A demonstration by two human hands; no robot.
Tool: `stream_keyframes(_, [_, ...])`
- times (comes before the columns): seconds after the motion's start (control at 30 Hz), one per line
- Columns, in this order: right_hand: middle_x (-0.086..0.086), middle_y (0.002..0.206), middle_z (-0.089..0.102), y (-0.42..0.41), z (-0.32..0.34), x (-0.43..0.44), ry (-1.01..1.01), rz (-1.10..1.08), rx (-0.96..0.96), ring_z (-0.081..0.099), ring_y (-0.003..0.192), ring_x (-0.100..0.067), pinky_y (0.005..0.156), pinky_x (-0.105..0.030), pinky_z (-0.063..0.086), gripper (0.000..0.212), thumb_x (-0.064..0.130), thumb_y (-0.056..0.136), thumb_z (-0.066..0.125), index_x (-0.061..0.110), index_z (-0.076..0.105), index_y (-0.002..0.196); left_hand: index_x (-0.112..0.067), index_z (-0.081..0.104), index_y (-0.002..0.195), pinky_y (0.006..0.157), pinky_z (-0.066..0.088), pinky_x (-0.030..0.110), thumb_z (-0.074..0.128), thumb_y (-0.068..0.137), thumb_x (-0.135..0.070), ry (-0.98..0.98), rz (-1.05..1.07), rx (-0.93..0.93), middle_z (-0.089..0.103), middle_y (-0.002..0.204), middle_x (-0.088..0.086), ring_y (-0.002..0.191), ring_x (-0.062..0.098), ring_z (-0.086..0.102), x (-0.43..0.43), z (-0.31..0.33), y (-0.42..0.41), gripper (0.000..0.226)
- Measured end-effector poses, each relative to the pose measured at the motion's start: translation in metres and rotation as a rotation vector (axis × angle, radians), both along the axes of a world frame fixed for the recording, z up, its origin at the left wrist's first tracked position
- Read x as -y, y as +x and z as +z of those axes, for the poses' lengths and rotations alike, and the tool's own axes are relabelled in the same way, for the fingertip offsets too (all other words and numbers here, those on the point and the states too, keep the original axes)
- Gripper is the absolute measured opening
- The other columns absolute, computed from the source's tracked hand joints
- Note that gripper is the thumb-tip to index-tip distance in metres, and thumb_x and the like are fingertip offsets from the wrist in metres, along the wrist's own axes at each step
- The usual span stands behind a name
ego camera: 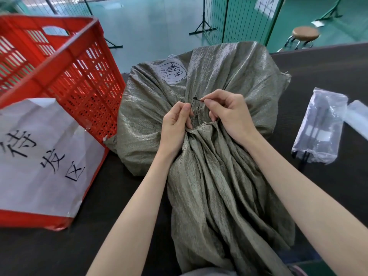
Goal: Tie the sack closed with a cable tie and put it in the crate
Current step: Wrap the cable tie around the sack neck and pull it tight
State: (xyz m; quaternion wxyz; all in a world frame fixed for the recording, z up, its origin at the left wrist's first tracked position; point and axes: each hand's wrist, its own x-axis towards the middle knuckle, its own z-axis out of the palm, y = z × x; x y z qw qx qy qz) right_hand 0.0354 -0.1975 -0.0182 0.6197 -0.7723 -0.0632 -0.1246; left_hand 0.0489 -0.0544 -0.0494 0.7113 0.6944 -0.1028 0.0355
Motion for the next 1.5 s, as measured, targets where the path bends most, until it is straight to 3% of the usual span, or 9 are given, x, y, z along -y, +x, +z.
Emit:
stream_keyframes(0.33, [0.013,0.049,0.051,0.001,-0.004,0.0,-0.206,0.016,0.003,0.042,0.051,-0.001,0.056,-0.021,0.034,0.012,0.017,0.084,0.061,0.011,0.071,0.081,-0.014,0.051,0.075,0.056,0.035,0.013,0.042,0.1,-0.011,-0.039,0.0,-0.001,0.047,0.055,-0.005,0.051,0.001,0.04,-0.001,0.0,-0.003,0.027])
stream_keyframes(0.43, [0.007,0.054,0.051,0.0,-0.003,-0.001,-0.249,0.01,0.01,0.042,0.054,-0.004,0.057,-0.025,0.035,0.013,0.018,0.084,0.062,0.011,0.072,0.081,-0.017,0.05,0.078,0.056,0.035,0.013,0.043,0.1,-0.012,-0.03,0.004,-0.009,0.049,0.055,-0.01,0.052,0.0,0.041,-0.002,-0.001,-0.003,0.024])
stream_keyframes(0.57, [0.003,0.056,0.054,-0.002,-0.003,-0.002,-0.238,0.0,0.015,0.047,0.056,-0.01,0.059,-0.03,0.04,0.011,0.017,0.084,0.062,0.012,0.072,0.082,-0.016,0.052,0.087,0.057,0.037,0.012,0.044,0.1,-0.01,-0.047,0.014,-0.003,0.044,0.061,0.002,0.053,-0.001,0.043,-0.003,0.003,-0.006,0.015])
stream_keyframes(0.77, [0.001,0.072,0.064,-0.007,-0.005,-0.005,-0.242,-0.004,0.058,0.057,0.066,-0.009,0.068,-0.023,0.044,0.008,0.013,0.083,0.064,0.013,0.072,0.084,-0.018,0.055,0.088,0.06,0.04,0.013,0.051,0.096,-0.004,-0.077,0.03,0.033,0.047,0.067,0.001,0.056,0.001,0.046,-0.004,0.003,-0.012,0.016])
stream_keyframes(0.87, [-0.002,0.073,0.064,-0.005,-0.003,-0.003,-0.161,-0.026,0.022,0.058,0.068,-0.013,0.07,-0.029,0.046,0.006,0.02,0.082,0.065,0.015,0.066,0.078,-0.018,0.056,0.087,0.061,0.04,0.014,0.052,0.095,-0.005,-0.069,0.042,0.034,0.05,0.069,0.003,0.057,0.001,0.047,-0.005,0.002,-0.012,0.015])
stream_keyframes(1.03, [-0.006,0.063,0.054,0.003,0.012,0.002,0.124,-0.037,-0.092,0.054,0.066,-0.019,0.066,-0.027,0.043,0.024,0.025,0.088,0.06,0.014,0.052,0.068,-0.016,0.059,0.086,0.061,0.04,0.014,0.055,0.093,-0.006,-0.036,0.012,0.049,0.053,0.069,-0.003,0.059,0.002,0.046,-0.004,0.001,-0.012,0.013])
stream_keyframes(1.13, [-0.002,0.055,0.052,0.012,0.025,0.005,0.007,-0.05,-0.106,0.048,0.058,-0.02,0.062,-0.029,0.04,0.035,0.034,0.09,0.057,0.014,0.051,0.061,-0.017,0.06,0.084,0.06,0.04,0.013,0.057,0.092,-0.005,-0.023,0.003,0.048,0.054,0.065,-0.012,0.058,0.002,0.046,-0.004,0.001,-0.012,0.015])
stream_keyframes(1.33, [0.002,0.048,0.039,0.019,0.047,0.005,-0.438,0.122,-0.27,0.032,0.041,-0.009,0.059,-0.029,0.037,0.047,0.05,0.087,0.056,0.013,0.047,0.058,-0.018,0.061,0.083,0.061,0.037,0.017,0.059,0.092,-0.006,-0.004,-0.013,0.05,0.052,0.068,-0.003,0.06,0.003,0.043,-0.004,0.002,-0.012,0.015])
stream_keyframes(1.5, [0.008,0.04,0.038,0.023,0.044,0.0,-0.453,0.16,-0.346,0.03,0.036,-0.005,0.053,-0.027,0.031,0.044,0.028,0.085,0.06,0.017,0.045,0.046,-0.019,0.062,0.084,0.06,0.037,0.015,0.06,0.091,-0.007,0.01,-0.018,0.042,0.052,0.068,-0.004,0.061,0.001,0.043,-0.004,0.001,-0.012,0.015])
